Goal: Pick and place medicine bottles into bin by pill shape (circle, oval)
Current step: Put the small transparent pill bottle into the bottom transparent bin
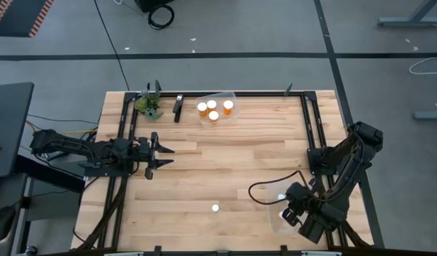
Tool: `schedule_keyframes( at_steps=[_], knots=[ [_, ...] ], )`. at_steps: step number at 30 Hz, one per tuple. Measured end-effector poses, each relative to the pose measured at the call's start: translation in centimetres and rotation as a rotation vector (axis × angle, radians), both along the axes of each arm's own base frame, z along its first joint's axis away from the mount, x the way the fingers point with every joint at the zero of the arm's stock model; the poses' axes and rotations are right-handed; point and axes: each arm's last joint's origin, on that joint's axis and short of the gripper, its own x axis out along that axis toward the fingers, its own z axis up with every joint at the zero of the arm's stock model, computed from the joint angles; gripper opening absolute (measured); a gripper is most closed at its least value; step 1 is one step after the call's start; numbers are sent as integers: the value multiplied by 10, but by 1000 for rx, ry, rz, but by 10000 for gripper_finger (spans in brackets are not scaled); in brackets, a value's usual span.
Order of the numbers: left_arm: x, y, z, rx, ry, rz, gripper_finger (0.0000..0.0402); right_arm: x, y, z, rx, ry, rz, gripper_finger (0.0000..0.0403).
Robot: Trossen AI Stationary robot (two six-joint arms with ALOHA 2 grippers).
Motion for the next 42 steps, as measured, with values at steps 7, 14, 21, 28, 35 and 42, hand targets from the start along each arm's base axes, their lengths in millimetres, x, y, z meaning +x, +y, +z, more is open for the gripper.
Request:
schedule_keyframes(
  at_steps=[7,14,21,28,35,42],
  knots=[
    [0,0,0,0,0,0,172,-5,3,-23,43,-30,-4,138],
    [0,0,0,0,0,0,172,-10,-1,-47,61,-36,-28,138],
    [0,0,0,0,0,0,172,-11,-2,-62,104,-51,-40,138],
    [0,0,0,0,0,0,172,-11,-1,-62,113,-55,-40,138],
    [0,0,0,0,0,0,172,-11,-1,-62,115,-55,-42,154],
    [0,0,0,0,0,0,172,-11,1,-56,127,-15,-48,180]
  ],
)
